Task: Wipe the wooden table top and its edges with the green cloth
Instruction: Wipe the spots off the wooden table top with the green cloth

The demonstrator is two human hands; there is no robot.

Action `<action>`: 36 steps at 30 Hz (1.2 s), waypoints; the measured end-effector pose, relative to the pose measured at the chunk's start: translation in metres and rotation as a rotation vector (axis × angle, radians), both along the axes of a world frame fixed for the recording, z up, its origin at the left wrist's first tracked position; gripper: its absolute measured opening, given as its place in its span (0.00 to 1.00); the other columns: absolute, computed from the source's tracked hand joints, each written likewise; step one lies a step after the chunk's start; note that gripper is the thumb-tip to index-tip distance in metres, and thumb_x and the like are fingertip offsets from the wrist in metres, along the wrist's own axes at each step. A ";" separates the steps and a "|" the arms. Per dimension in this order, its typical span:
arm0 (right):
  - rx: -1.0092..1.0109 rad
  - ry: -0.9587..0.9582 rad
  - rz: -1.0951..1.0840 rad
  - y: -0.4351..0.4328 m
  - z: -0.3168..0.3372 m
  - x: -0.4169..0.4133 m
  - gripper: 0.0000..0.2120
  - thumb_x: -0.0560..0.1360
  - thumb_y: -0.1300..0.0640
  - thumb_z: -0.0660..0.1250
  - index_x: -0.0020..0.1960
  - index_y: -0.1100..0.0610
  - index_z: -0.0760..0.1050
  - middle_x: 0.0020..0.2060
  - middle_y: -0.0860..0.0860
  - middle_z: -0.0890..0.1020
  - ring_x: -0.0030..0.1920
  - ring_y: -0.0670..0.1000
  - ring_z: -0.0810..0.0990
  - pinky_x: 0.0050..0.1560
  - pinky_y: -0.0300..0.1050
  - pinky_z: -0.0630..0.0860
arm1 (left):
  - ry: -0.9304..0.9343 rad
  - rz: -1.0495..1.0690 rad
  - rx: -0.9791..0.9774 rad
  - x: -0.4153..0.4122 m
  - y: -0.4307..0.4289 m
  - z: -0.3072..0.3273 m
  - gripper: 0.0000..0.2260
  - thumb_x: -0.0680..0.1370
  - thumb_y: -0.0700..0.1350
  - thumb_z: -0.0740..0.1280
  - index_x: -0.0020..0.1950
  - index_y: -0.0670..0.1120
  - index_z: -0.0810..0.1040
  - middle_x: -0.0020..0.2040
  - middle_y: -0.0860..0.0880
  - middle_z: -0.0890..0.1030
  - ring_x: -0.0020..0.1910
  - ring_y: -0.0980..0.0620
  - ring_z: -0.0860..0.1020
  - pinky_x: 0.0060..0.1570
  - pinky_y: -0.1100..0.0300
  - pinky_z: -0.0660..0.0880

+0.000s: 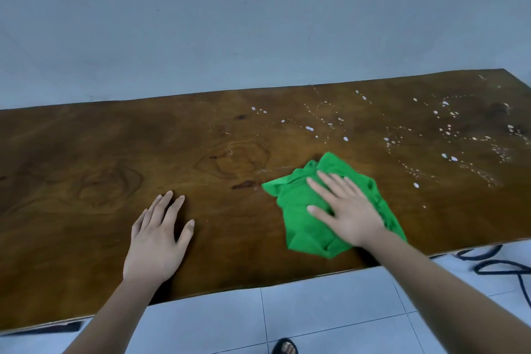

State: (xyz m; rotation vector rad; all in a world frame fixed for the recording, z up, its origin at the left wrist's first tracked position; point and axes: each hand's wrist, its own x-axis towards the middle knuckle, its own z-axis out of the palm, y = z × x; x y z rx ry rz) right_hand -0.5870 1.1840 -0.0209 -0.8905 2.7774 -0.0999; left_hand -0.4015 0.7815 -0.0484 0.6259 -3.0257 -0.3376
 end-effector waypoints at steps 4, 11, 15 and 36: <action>0.015 0.026 -0.282 0.041 -0.002 -0.060 0.41 0.80 0.20 0.32 0.88 0.36 0.36 0.89 0.44 0.38 0.89 0.50 0.39 0.88 0.57 0.40 | 0.000 0.005 0.004 0.000 -0.001 -0.002 0.39 0.82 0.76 0.44 0.89 0.59 0.57 0.90 0.54 0.56 0.89 0.47 0.54 0.85 0.41 0.50; 0.038 0.041 -0.612 -0.039 -0.010 -0.072 0.41 0.84 0.30 0.30 0.90 0.52 0.35 0.89 0.57 0.38 0.89 0.61 0.40 0.88 0.65 0.45 | 0.005 0.003 0.005 0.000 0.000 -0.001 0.38 0.83 0.76 0.42 0.89 0.59 0.58 0.90 0.54 0.56 0.89 0.47 0.54 0.85 0.40 0.52; 0.026 0.009 -0.396 -0.130 -0.005 -0.028 0.41 0.84 0.31 0.28 0.88 0.54 0.32 0.86 0.59 0.34 0.88 0.64 0.35 0.87 0.67 0.41 | 0.005 0.001 0.008 0.000 0.000 -0.001 0.38 0.83 0.76 0.42 0.88 0.59 0.58 0.90 0.54 0.56 0.89 0.47 0.54 0.86 0.41 0.51; -0.051 -0.035 0.149 -0.038 -0.002 -0.026 0.37 0.83 0.20 0.40 0.88 0.32 0.43 0.89 0.41 0.44 0.88 0.46 0.38 0.89 0.59 0.44 | 0.021 0.010 0.038 0.001 -0.003 -0.004 0.36 0.84 0.71 0.38 0.89 0.60 0.58 0.90 0.56 0.55 0.89 0.52 0.50 0.87 0.46 0.49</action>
